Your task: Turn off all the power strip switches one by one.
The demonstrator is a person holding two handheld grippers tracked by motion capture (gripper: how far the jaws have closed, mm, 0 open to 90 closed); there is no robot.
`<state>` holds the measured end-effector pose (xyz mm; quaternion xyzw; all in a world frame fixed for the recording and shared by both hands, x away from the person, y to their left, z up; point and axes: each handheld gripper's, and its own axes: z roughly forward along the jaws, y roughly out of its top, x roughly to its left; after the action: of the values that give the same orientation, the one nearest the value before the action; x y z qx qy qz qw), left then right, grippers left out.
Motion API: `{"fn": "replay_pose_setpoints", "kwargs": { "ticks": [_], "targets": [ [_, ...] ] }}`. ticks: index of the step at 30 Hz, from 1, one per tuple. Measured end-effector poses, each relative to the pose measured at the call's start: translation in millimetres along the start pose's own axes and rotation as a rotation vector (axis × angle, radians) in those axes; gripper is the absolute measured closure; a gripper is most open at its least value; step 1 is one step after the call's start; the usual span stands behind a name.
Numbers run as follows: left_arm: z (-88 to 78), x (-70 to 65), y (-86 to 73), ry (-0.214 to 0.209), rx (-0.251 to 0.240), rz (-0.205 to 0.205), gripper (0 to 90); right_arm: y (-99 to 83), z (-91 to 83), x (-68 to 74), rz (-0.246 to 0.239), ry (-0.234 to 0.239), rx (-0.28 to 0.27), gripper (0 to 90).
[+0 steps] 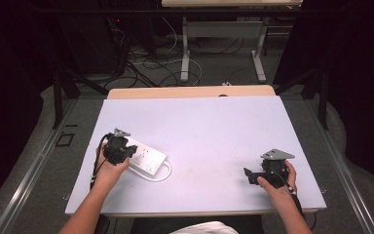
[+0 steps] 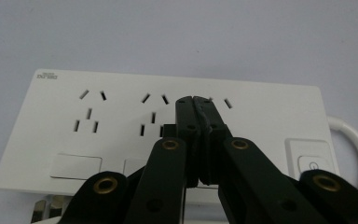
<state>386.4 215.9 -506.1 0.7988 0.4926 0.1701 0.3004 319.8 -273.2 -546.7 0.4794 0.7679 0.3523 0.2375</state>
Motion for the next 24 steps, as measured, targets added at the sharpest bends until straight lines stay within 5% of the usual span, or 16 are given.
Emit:
{"fn": "replay_pose_setpoints", "kwargs": {
  "ticks": [24],
  "targets": [
    [-1.5, 34.7, 10.6, -0.041, 0.034, -0.093, 90.0, -0.3, 1.5, 0.3, -0.004, -0.001, 0.003, 5.6]
  ]
}}
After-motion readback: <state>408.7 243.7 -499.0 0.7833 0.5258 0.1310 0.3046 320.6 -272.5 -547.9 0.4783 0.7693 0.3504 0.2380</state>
